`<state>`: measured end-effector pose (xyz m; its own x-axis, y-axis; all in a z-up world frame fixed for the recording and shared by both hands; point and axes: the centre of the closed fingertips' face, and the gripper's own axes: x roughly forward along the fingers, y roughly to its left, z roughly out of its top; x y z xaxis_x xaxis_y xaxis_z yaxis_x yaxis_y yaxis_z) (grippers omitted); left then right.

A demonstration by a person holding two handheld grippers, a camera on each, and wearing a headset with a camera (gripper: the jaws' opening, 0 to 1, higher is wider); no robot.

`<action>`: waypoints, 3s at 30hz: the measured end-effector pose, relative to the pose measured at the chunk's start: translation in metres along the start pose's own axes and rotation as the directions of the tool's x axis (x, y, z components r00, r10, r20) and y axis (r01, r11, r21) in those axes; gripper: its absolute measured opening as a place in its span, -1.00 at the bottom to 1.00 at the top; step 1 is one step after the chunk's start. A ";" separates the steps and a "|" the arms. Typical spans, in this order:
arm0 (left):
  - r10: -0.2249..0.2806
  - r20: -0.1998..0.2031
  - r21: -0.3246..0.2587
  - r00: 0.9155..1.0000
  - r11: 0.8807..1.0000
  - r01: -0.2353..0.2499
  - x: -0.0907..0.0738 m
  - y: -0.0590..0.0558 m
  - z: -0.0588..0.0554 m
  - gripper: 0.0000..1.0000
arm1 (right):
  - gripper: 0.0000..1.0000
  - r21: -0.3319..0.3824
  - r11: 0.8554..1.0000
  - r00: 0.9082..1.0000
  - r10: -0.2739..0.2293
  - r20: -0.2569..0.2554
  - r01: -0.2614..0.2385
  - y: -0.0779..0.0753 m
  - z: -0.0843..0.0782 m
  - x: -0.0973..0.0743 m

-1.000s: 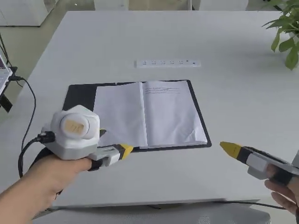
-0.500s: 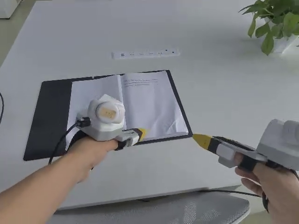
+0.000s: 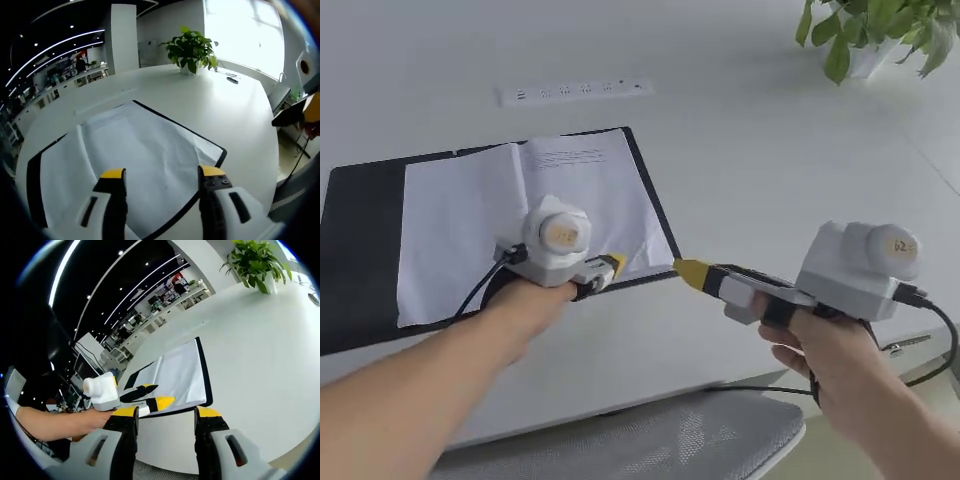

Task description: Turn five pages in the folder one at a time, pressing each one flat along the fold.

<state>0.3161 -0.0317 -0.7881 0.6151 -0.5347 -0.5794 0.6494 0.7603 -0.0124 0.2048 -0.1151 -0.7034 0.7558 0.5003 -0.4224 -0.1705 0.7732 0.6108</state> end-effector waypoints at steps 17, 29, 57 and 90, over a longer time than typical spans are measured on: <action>0.033 0.016 0.009 0.999 0.999 -0.033 0.013 0.000 -0.010 0.06 | -0.21 -0.003 1.000 1.000 0.008 -0.024 -0.008 -0.003 -0.001 0.024; 0.027 0.021 -0.008 0.999 1.000 -0.027 0.013 0.003 -0.010 -0.08 | -0.24 0.008 1.000 1.000 0.004 -0.031 -0.004 -0.007 -0.004 0.032; 0.089 0.026 -0.106 0.996 0.991 -0.086 0.014 0.021 -0.009 -0.56 | -0.27 -0.016 0.999 0.997 -0.042 -0.071 0.041 -0.034 -0.003 0.086; 0.086 0.027 -0.125 0.996 0.989 -0.082 0.014 0.019 -0.010 -0.62 | -1.00 -0.016 0.997 0.996 -0.071 -0.050 0.070 -0.031 0.000 0.100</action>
<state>0.3328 -0.0207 -0.8047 0.6804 -0.4771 -0.5562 0.5358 0.8417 -0.0664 0.2860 -0.0893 -0.7646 0.7334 0.4631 -0.4976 -0.1271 0.8126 0.5688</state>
